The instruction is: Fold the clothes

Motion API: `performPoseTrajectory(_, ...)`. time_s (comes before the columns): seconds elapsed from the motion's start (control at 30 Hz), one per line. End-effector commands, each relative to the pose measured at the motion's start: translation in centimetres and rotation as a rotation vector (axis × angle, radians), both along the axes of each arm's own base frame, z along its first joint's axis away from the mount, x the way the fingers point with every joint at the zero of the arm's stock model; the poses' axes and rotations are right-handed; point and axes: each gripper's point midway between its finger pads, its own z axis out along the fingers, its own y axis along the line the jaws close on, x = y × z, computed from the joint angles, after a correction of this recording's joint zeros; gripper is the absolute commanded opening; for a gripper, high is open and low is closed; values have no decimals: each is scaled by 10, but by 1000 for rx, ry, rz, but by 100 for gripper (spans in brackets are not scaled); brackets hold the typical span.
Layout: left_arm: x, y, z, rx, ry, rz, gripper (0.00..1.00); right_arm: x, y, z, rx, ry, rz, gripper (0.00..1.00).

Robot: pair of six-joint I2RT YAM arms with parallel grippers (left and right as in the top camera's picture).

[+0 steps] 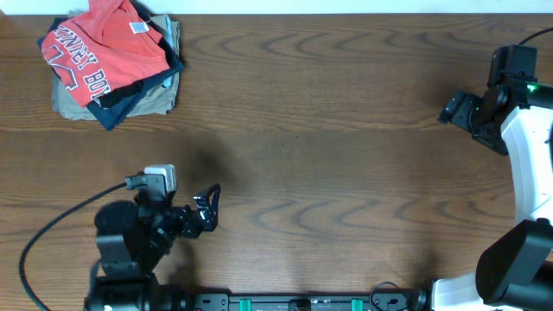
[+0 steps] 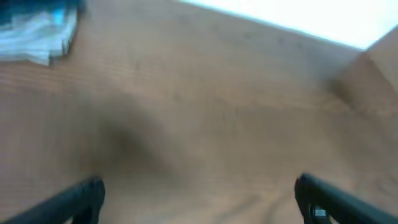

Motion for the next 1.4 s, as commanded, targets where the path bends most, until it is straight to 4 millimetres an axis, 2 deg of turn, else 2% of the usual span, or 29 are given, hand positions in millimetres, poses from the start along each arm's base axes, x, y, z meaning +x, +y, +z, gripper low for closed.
performPoseTrajectory(0.0, 5, -1, -4, 34, -143, -21, 98, 0, -4, 1, -10, 1, -7, 99)
performPoseTrajectory(0.2, 17, 3, 8, 55, -455, 8, 98, 0, -4, 1, -10, 1, -7, 99)
performPoseTrajectory(0.4, 23, 19, -5, 81, -553, 108, 98, 0, -4, 1, -10, 1, -7, 99)
performPoseTrajectory(0.63, 23, 42, -9, 114, -537, 239, 98, 0, -4, 1, -10, 1, -7, 99)
performPoseTrajectory(0.83, 21, 45, -52, 140, -359, 253, 98, 0, -4, 1, -11, 1, -8, 99)
performPoseTrajectory(1.37, 21, 44, -51, 139, -363, 252, 98, 0, -4, 1, -10, 1, -7, 99)
